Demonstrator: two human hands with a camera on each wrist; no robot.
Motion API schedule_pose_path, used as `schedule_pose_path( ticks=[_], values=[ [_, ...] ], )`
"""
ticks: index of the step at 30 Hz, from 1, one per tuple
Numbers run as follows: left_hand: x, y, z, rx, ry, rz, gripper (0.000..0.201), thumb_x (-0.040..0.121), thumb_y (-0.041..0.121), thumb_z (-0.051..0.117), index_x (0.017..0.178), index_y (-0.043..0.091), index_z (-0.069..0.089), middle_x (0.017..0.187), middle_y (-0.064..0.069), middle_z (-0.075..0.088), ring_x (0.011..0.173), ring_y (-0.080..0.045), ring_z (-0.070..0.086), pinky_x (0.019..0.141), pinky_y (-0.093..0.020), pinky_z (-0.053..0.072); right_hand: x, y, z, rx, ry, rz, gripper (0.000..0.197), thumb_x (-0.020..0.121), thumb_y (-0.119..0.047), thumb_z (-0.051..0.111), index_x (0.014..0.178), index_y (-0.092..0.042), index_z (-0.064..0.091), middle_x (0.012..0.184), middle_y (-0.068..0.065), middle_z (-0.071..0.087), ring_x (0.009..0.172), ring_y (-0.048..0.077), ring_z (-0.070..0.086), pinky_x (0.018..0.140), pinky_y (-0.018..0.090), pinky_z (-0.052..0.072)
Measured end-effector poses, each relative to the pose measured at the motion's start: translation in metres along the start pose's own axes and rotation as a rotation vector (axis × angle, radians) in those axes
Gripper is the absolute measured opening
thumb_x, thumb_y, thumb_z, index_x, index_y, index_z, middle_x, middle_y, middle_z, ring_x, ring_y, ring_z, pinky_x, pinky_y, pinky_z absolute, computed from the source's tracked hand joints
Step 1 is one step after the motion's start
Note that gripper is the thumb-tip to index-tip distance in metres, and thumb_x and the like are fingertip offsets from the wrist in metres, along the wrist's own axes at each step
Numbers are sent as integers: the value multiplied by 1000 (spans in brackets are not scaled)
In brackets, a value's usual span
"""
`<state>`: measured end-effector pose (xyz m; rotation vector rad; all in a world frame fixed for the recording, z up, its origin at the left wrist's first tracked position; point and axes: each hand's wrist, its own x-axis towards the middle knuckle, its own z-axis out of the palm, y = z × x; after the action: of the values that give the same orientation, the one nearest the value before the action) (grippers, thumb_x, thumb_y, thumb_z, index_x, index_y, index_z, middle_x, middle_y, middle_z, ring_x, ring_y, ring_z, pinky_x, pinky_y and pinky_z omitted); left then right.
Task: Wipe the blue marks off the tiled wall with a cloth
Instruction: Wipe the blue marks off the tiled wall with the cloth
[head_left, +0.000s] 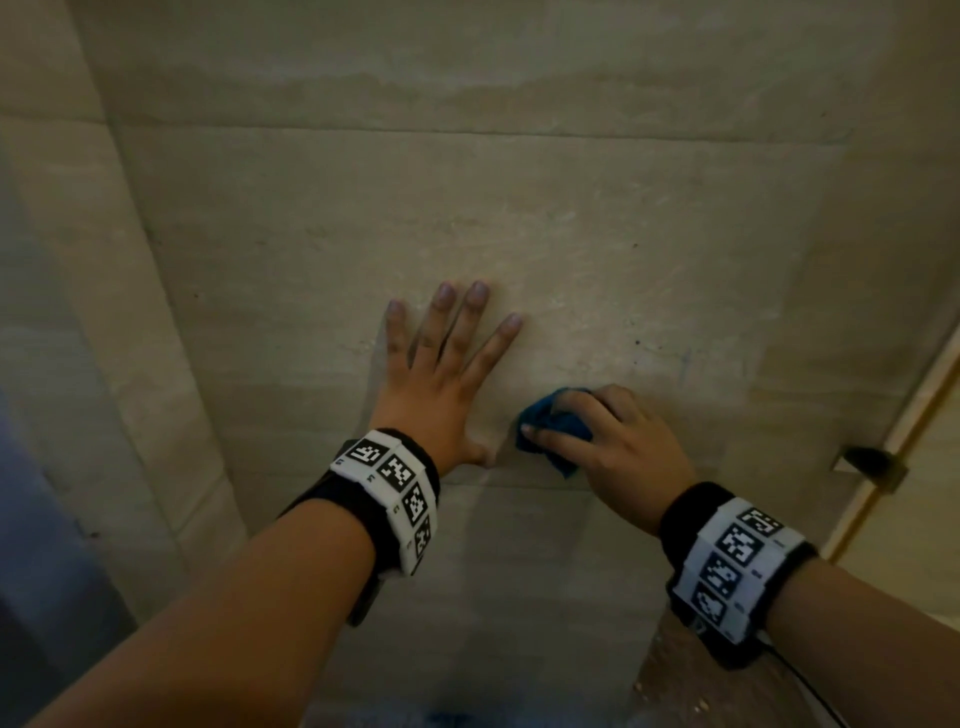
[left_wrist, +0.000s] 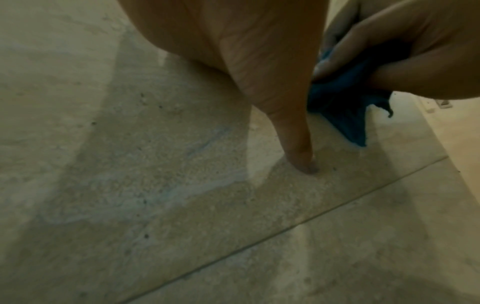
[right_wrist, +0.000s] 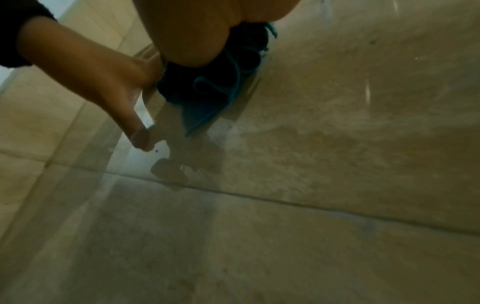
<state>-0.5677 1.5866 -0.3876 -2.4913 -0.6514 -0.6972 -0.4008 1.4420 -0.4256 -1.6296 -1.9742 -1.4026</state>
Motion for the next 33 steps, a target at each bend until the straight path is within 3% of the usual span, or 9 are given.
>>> schedule_pose_path(
  ticks=[4,8,13,18,23,26,29,31,33],
  values=[
    [0,-1,0,-10,-3,0,155,43,78,73,143,26,-33,145,-7,-46,135,-30,-39,107,-60,-20,22,-4,-5,18,75,70,36,87,-13,44,113,-20,68,115,8,43,91,28,41,69,38,48],
    [0,-2,3,4,13,10,150,50,78,70,139,26,-39,139,-7,-53,130,-30,-47,103,-58,-29,24,-14,6,40,44,34,34,86,-13,51,114,-22,67,117,8,44,92,29,43,71,39,45],
    [1,-4,7,-2,50,32,148,45,84,64,148,26,-23,149,-7,-40,138,-30,-34,108,-60,-18,9,-21,13,70,17,-42,35,88,-11,46,111,-26,67,115,7,45,87,26,43,71,37,39],
    [0,-2,4,0,6,14,152,44,82,69,142,27,-34,143,-7,-48,133,-29,-42,106,-61,-21,-11,-20,11,31,-42,-131,37,86,-13,42,99,-28,73,113,6,44,87,25,43,74,34,36],
    [0,0,-1,-7,-32,11,148,51,79,68,134,30,-45,135,-6,-57,127,-29,-50,103,-60,-26,-20,-13,7,6,-95,-177,36,86,-18,41,92,-30,74,113,5,43,89,25,43,70,35,48],
    [0,0,-1,16,-14,12,147,52,81,66,135,29,-43,136,-7,-56,127,-30,-49,102,-60,-27,-21,-9,5,17,-100,-181,29,82,-16,50,94,-29,73,115,4,43,92,25,44,72,35,47],
    [-1,1,-1,20,66,5,140,51,84,63,148,28,-22,150,-8,-38,139,-31,-32,109,-62,-16,-15,-4,-3,24,2,-137,36,92,-5,42,117,-24,60,116,7,43,95,26,44,78,35,37],
    [-2,3,-3,2,169,6,124,57,83,60,152,28,4,158,-9,-8,145,-31,-7,111,-63,0,-5,5,-15,-2,97,-45,39,101,-4,29,127,-23,49,117,8,42,94,28,44,78,37,38],
    [0,4,-10,17,247,25,113,60,80,61,150,28,16,155,-11,7,143,-32,8,109,-63,7,7,17,-29,-45,185,69,41,99,-2,34,130,-24,48,117,9,41,92,29,43,74,40,43]
  ],
)
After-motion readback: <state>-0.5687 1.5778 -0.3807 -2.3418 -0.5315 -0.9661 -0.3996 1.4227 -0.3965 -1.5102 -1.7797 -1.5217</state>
